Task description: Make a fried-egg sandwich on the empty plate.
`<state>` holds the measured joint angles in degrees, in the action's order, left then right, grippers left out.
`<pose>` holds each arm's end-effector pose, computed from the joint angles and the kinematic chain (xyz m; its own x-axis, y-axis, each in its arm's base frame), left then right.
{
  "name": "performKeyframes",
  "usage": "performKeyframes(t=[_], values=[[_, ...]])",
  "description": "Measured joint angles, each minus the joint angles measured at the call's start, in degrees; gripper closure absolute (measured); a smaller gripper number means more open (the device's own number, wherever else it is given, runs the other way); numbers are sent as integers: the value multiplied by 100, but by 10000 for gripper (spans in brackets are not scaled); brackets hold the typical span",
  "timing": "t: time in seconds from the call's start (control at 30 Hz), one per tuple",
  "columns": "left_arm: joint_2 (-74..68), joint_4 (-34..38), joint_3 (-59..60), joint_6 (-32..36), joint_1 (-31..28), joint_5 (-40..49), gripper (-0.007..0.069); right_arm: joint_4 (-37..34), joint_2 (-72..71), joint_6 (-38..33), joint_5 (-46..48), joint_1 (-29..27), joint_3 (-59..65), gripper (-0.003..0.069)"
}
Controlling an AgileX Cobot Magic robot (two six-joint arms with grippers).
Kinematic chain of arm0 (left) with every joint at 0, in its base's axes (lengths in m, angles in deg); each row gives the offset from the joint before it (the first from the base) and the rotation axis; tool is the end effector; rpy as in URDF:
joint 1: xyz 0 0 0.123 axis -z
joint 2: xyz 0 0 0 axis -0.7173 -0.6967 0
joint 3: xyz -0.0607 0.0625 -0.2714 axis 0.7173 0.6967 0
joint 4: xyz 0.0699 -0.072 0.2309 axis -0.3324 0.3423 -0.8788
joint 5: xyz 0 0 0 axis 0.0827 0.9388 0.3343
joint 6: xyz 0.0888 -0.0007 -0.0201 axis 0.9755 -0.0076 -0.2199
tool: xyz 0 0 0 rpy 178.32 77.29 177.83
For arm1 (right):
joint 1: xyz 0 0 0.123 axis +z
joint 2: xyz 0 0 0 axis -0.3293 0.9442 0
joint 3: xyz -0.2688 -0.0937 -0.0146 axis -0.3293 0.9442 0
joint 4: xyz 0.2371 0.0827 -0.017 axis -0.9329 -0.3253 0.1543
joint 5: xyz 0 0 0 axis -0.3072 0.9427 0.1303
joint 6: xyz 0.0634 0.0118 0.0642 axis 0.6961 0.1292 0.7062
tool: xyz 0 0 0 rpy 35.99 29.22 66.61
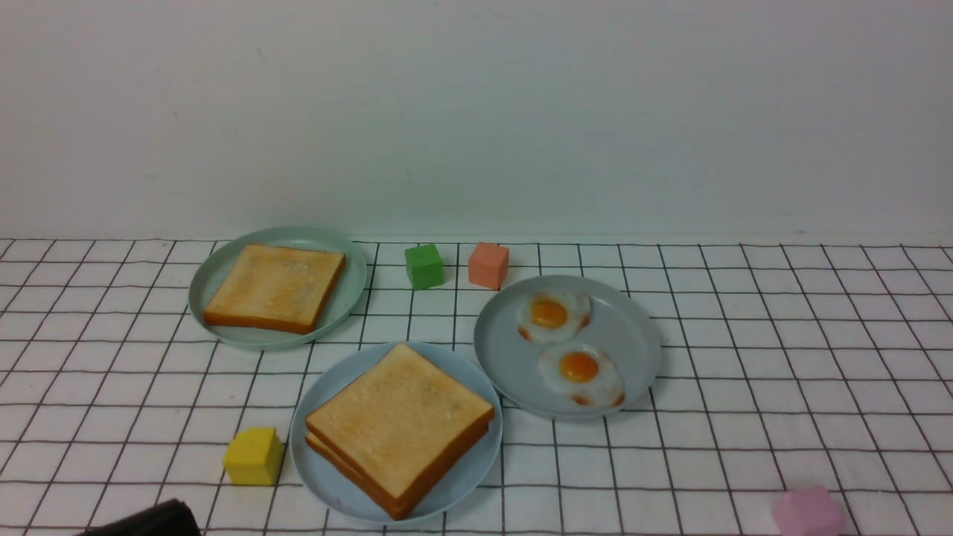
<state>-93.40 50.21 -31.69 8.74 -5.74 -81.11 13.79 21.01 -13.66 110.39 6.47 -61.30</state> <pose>0.0581 -0.0492 0.2448 -0.2031 -0.2035 -0.9578 0.6132 0.7362 -0.2864 0.0162 -0.0012 0.3233 -0.4680 0.1286 -0.8743 -0.2200 0.9413 0.2562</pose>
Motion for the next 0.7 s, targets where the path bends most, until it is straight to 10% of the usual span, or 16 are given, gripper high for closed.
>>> performKeyframes(t=[0.5,0.7], values=[[0,5,271,0,0,665,638,26,-5,1,-1171,-16,593,655],[5,5,271,0,0,693,638,103,-284,-276,-1649,-1083,872,666]])
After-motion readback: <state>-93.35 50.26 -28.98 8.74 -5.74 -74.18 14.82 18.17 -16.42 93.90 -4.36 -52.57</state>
